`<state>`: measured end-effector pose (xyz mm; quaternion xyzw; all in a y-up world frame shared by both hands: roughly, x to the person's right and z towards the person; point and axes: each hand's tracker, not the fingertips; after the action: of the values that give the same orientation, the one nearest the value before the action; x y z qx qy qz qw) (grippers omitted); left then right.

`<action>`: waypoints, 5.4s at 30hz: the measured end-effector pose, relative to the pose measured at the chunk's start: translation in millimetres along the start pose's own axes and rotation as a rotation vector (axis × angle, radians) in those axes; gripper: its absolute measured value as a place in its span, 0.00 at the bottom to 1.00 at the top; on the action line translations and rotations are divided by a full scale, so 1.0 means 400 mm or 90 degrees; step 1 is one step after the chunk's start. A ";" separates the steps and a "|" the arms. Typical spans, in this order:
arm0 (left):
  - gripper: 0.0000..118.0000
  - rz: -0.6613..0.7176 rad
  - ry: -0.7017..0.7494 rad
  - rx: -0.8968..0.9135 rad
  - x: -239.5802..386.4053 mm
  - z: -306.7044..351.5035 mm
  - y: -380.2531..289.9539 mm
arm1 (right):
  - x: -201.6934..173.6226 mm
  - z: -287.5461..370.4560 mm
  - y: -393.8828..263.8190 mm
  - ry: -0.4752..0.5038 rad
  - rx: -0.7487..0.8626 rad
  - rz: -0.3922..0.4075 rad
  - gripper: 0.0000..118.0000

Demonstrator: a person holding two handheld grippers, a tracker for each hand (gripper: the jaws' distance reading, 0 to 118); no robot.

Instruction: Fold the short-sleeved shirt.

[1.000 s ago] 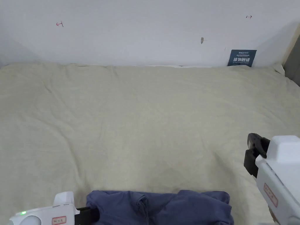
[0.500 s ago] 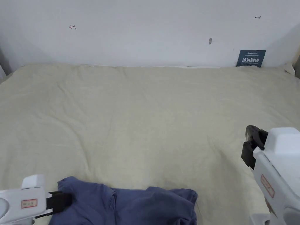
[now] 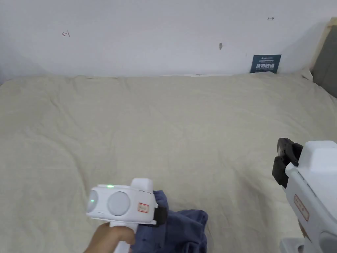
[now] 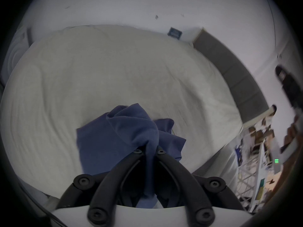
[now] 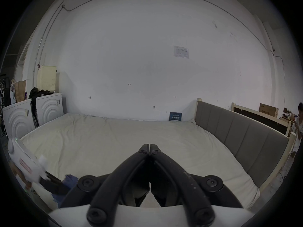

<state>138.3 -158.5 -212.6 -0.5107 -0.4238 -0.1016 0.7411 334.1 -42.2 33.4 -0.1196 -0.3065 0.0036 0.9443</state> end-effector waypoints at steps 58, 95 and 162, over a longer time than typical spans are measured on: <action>0.00 -0.089 0.099 0.163 0.144 -0.291 -0.203 | 0.084 0.014 -0.038 -0.038 -0.032 -0.010 0.02; 0.00 -0.061 0.326 0.655 -0.150 0.461 -0.087 | -0.138 0.066 0.065 0.001 0.102 0.027 0.02; 0.57 0.251 -0.163 0.012 -0.375 -0.108 -0.146 | -0.373 -0.224 -0.594 0.152 -0.285 0.010 0.01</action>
<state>33.7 -264.0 -288.2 -0.5854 -0.4073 0.1151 0.6915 249.2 -305.0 -68.8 -0.3278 -0.1850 -0.0715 0.9237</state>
